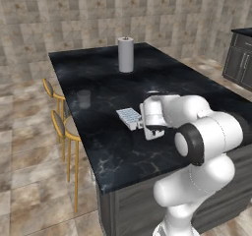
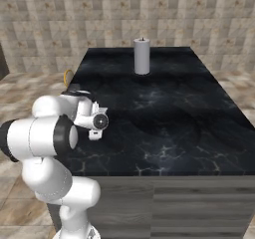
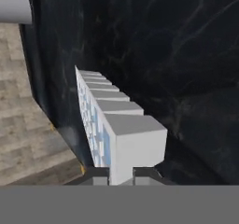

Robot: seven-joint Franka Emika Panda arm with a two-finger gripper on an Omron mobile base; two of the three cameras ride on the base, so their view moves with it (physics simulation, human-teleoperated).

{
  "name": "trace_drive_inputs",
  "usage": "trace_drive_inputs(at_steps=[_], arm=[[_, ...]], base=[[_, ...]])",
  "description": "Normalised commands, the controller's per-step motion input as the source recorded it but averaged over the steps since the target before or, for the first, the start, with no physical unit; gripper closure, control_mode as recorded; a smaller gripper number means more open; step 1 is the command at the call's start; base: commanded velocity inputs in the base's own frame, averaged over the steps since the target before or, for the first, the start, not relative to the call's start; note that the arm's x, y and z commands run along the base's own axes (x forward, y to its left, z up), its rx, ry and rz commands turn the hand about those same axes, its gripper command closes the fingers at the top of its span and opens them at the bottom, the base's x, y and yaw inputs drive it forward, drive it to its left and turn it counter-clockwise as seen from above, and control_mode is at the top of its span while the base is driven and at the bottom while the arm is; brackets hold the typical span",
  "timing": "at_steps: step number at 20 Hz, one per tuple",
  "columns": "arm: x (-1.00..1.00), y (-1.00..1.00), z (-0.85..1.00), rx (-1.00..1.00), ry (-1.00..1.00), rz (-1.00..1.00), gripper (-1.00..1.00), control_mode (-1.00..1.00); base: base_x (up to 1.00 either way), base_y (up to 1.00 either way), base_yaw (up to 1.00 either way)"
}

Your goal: Open the freezer door, pick up the ice cube tray from the freezer, and place it on the dining counter.

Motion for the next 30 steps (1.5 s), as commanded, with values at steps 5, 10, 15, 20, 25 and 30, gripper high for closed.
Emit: trace_drive_inputs(at_steps=[5, 10, 15, 20, 25, 30], arm=[[0.00, 0.02, -0.08, 0.00, 0.19, 0.00, 1.00, -1.00], [0.00, 0.00, 0.00, 0.00, 0.29, 0.00, 1.00, -1.00], [0.02, 0.02, 0.00, 0.00, 0.29, 0.00, 1.00, -1.00], [0.09, 0.00, 0.00, 0.00, 0.20, 0.00, 1.00, -1.00], [0.01, 0.01, 0.00, 0.00, 0.02, 0.00, 1.00, -1.00], [0.00, 0.00, 0.00, 0.00, 0.00, 0.00, 1.00, -1.00]], base=[[0.00, 0.00, 0.00], [0.00, 0.00, 0.00], [0.00, 0.00, 0.00], [0.00, 0.00, 0.00], [0.00, 0.00, 0.00], [0.00, 0.00, 0.00]])
